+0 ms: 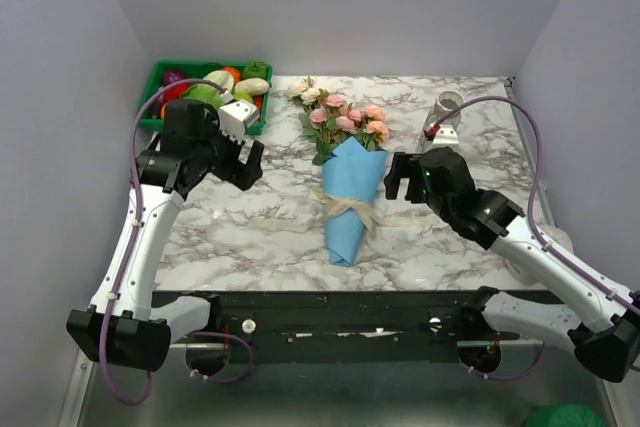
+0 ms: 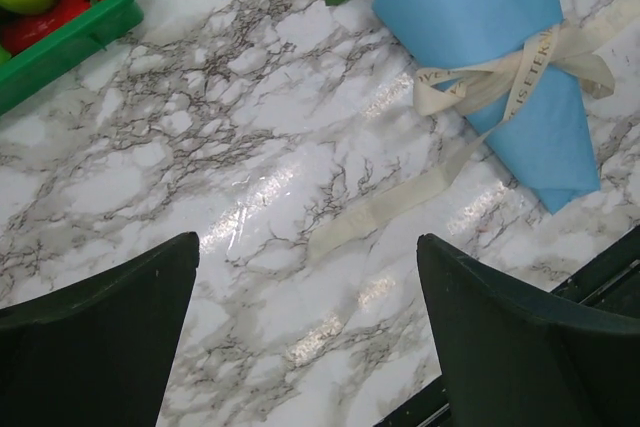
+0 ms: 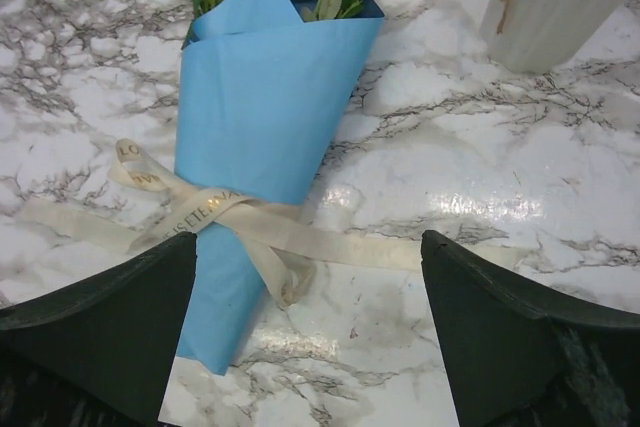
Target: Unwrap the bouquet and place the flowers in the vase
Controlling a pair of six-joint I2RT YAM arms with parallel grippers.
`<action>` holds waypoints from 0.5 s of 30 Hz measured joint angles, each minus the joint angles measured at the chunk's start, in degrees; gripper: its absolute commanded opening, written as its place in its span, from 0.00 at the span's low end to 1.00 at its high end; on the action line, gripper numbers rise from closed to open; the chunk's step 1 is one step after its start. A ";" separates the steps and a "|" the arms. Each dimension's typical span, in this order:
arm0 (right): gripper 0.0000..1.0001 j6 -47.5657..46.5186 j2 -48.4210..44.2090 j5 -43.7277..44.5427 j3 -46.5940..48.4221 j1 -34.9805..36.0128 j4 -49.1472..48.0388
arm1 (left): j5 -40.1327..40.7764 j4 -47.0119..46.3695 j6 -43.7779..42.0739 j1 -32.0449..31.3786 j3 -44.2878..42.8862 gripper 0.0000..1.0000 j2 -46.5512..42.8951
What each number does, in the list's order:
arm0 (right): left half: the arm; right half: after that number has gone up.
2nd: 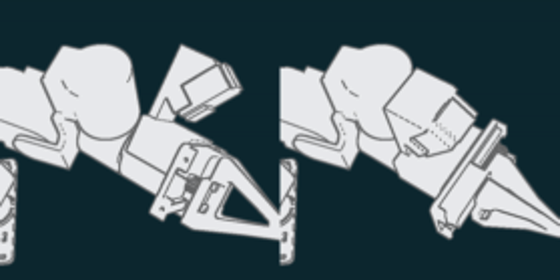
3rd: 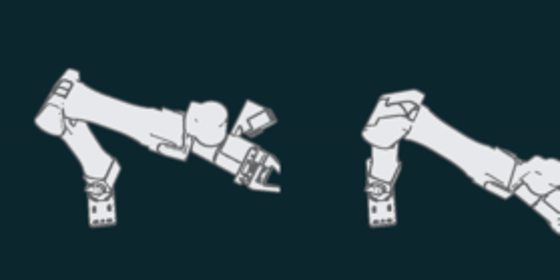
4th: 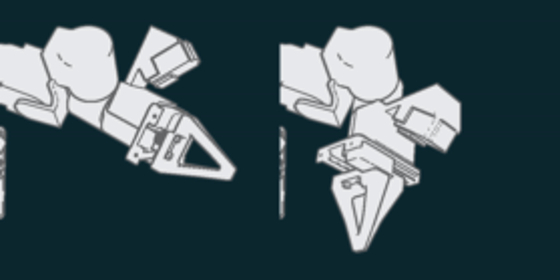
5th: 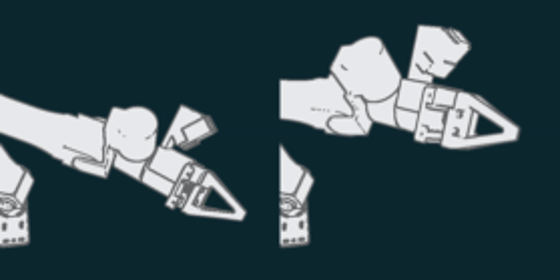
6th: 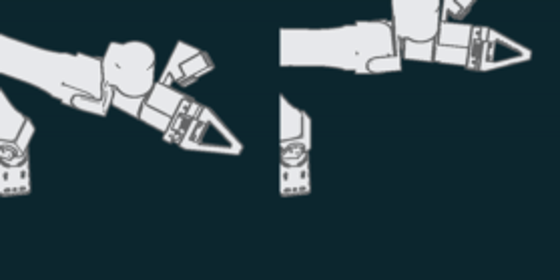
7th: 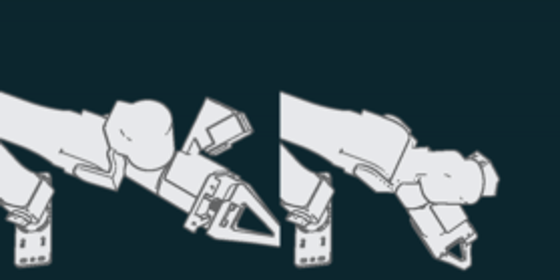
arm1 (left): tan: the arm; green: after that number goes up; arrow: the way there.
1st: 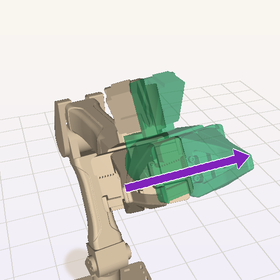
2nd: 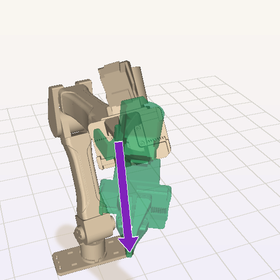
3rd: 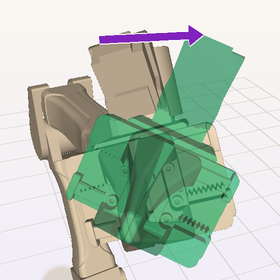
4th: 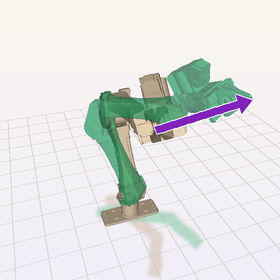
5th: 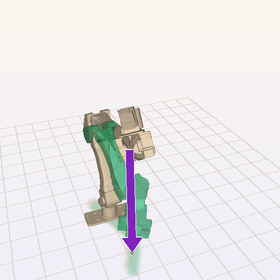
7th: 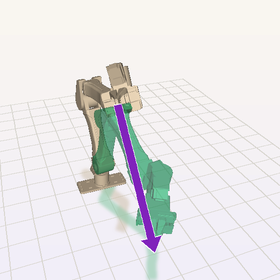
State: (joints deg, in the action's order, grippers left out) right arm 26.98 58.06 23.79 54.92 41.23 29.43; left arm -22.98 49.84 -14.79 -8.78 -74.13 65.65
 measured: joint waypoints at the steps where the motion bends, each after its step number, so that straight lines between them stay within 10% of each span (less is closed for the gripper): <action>1: 1.00 0.15 0.39 0.00 -0.04 0.00 0.17 | 0.11 0.00 0.00 -0.70 0.33 0.99 0.00; 15: 0.99 0.42 5.03 2.21 -5.20 0.00 0.76 | 0.20 -1.81 -0.42 -9.44 3.85 0.99 3.80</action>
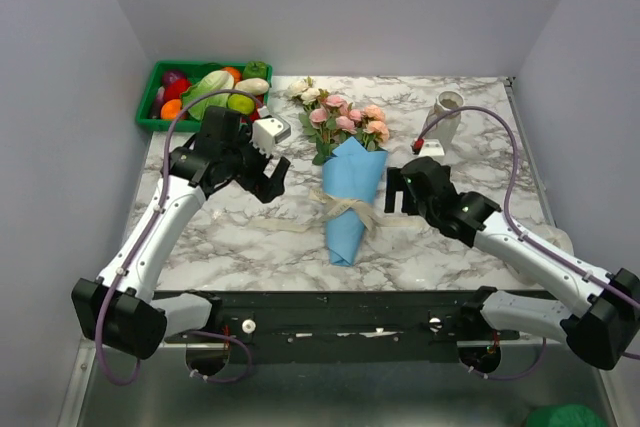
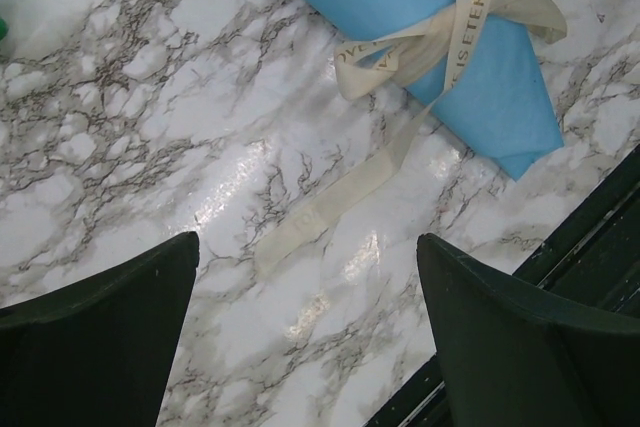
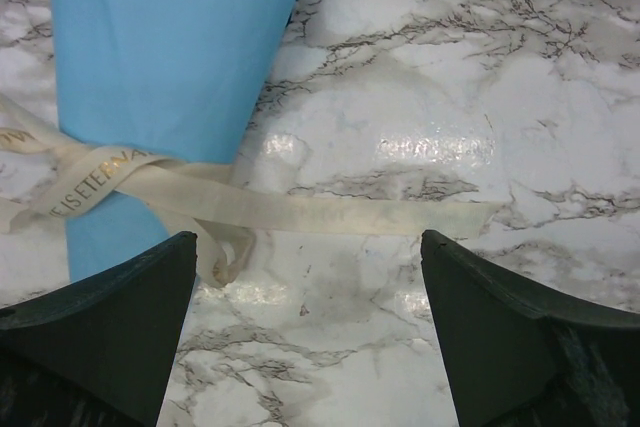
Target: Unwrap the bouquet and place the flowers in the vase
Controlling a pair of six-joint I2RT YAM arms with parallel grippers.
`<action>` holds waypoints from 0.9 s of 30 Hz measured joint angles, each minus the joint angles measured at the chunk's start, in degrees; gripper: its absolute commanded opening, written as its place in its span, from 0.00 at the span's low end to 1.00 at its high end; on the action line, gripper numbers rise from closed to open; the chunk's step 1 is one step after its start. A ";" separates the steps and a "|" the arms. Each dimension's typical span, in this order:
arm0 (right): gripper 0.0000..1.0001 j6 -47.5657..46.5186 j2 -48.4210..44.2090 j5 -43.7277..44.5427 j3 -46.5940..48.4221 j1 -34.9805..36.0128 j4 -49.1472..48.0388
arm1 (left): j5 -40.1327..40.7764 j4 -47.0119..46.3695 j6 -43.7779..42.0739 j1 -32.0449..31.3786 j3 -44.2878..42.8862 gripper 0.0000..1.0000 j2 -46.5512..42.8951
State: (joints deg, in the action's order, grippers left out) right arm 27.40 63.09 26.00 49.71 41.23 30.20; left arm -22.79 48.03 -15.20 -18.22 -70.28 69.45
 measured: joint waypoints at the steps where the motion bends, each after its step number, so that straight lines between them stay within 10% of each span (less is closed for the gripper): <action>1: 0.98 0.02 0.07 0.04 -0.44 0.00 -0.02 | -0.13 -0.42 -0.11 -0.50 0.52 0.99 0.50; 27: 0.90 8.76 -8.90 -0.57 -13.16 0.02 1.22 | -0.81 -14.43 -4.00 -17.79 7.34 0.93 25.92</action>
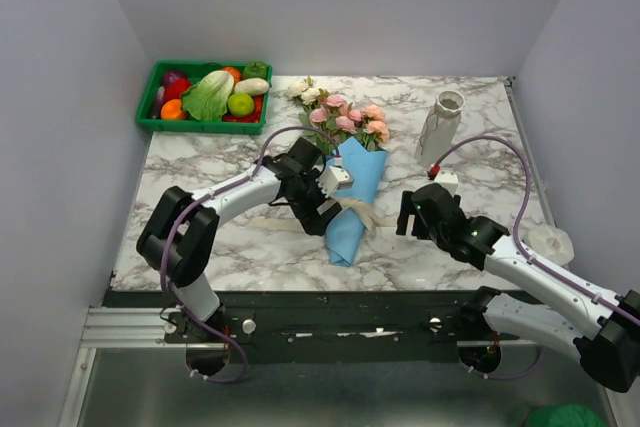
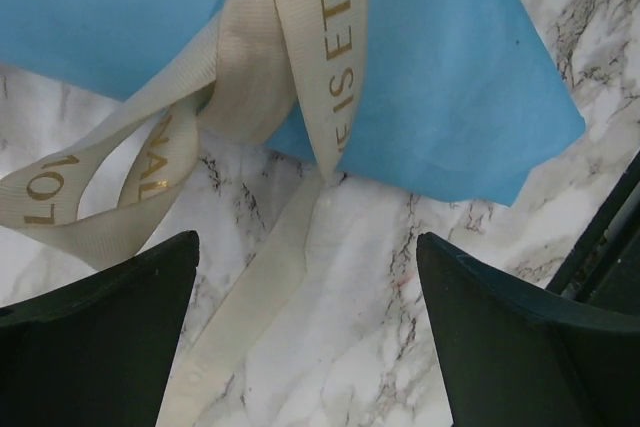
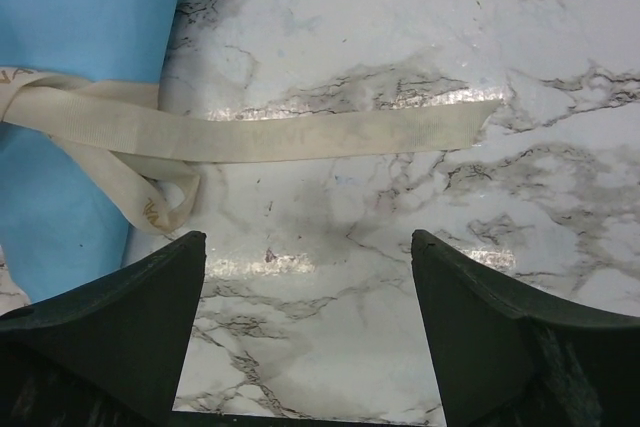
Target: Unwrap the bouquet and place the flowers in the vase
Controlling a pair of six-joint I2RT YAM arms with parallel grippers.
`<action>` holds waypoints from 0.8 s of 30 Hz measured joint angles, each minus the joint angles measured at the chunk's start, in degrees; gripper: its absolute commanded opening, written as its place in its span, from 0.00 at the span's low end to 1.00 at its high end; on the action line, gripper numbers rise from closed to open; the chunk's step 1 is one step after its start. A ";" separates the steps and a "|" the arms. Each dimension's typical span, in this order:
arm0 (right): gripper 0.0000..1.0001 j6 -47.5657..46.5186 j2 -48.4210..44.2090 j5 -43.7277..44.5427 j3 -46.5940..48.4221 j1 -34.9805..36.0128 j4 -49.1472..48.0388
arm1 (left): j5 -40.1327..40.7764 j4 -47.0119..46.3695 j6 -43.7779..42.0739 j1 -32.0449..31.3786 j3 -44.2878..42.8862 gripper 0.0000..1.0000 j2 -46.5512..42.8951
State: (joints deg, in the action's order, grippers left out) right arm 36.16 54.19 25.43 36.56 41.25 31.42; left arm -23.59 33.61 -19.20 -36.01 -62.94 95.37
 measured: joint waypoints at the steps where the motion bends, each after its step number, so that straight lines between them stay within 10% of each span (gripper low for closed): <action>1: 0.90 0.13 0.02 -0.20 0.00 0.00 0.00 | 0.17 -0.44 -0.09 -0.13 -0.46 0.91 0.83; 4: 0.89 0.48 0.26 -0.72 0.00 0.00 -0.02 | 0.66 -1.68 -0.59 -0.37 -2.12 0.76 3.02; 11: 0.89 1.31 2.60 -1.70 0.00 0.00 -0.07 | 1.68 -3.65 -1.88 -0.50 -4.04 0.06 5.84; 24: 0.89 1.18 15.17 -2.64 0.26 0.00 -4.48 | 5.55 -1.86 -1.27 3.91 -4.17 0.00 0.81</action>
State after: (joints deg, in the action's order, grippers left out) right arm 37.34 69.36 22.79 36.82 41.25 26.94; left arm -18.04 31.75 -20.47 -32.10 -67.11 96.18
